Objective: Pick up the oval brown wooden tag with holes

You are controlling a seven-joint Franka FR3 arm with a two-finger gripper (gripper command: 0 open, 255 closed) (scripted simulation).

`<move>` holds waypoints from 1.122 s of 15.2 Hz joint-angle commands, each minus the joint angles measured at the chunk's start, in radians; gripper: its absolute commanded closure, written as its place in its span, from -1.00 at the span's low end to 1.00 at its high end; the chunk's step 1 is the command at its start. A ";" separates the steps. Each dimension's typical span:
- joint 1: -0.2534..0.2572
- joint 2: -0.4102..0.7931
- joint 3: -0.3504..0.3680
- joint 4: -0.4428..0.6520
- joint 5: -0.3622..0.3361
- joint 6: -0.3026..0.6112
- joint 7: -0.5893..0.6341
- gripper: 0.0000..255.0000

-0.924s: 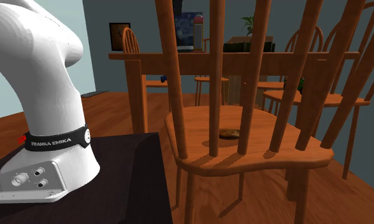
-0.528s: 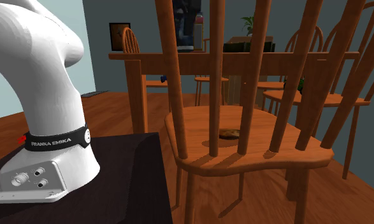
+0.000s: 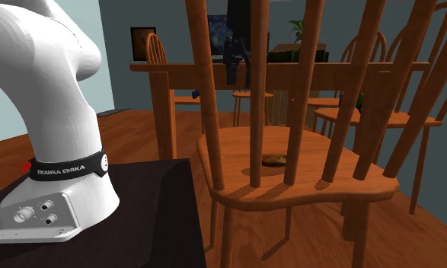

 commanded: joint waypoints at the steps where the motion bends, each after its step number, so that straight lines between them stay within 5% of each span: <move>1: -0.006 0.073 -0.010 -0.003 -0.001 0.084 -0.014 -1.00; 10: -0.025 0.421 -0.063 0.041 0.022 0.409 -0.100 -1.00; 17: -0.025 0.498 -0.060 0.022 0.038 0.504 -0.115 -1.00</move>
